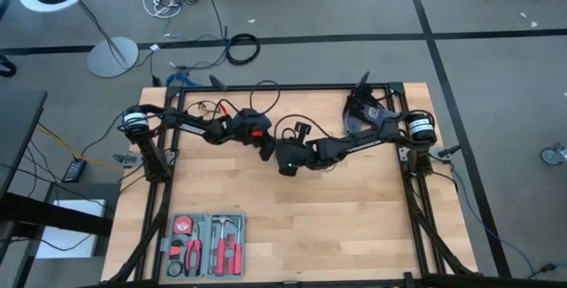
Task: Coil cords
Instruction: Coil the black wire onto the black spool
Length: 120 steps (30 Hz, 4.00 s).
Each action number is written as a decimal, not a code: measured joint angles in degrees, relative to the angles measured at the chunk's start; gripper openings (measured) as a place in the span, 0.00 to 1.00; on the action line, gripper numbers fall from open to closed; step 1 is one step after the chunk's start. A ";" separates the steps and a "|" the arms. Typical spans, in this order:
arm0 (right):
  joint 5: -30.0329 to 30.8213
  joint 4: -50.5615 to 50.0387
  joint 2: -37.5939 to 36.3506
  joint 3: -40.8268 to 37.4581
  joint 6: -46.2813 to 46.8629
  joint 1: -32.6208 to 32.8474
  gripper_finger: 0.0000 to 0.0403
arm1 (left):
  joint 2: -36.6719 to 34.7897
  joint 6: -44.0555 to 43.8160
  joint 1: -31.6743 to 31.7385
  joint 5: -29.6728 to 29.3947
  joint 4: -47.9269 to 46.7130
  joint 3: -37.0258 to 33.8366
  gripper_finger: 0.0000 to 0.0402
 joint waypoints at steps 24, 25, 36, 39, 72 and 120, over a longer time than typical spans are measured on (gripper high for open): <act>10.31 -7.48 -0.36 0.07 4.78 3.57 0.00 | 0.04 -2.88 0.07 5.00 4.86 -0.01 0.00; 11.95 -8.49 -0.36 0.07 5.59 3.88 0.00 | 0.04 -3.18 0.07 5.61 5.08 -0.01 0.00; 14.86 -25.45 -1.64 0.11 18.40 5.57 0.00 | 0.04 -4.00 0.29 7.19 6.12 0.00 0.00; 14.86 -30.56 -1.98 0.11 23.43 6.40 0.00 | 0.04 -4.20 0.37 7.56 6.80 -0.01 0.00; -24.45 4.08 -3.31 -14.18 26.86 8.27 0.00 | 0.04 -5.94 0.39 5.29 7.97 -0.01 0.00; -12.96 37.66 -32.96 -52.41 34.04 9.60 0.02 | 0.00 -5.45 0.35 -5.88 3.30 -0.01 0.00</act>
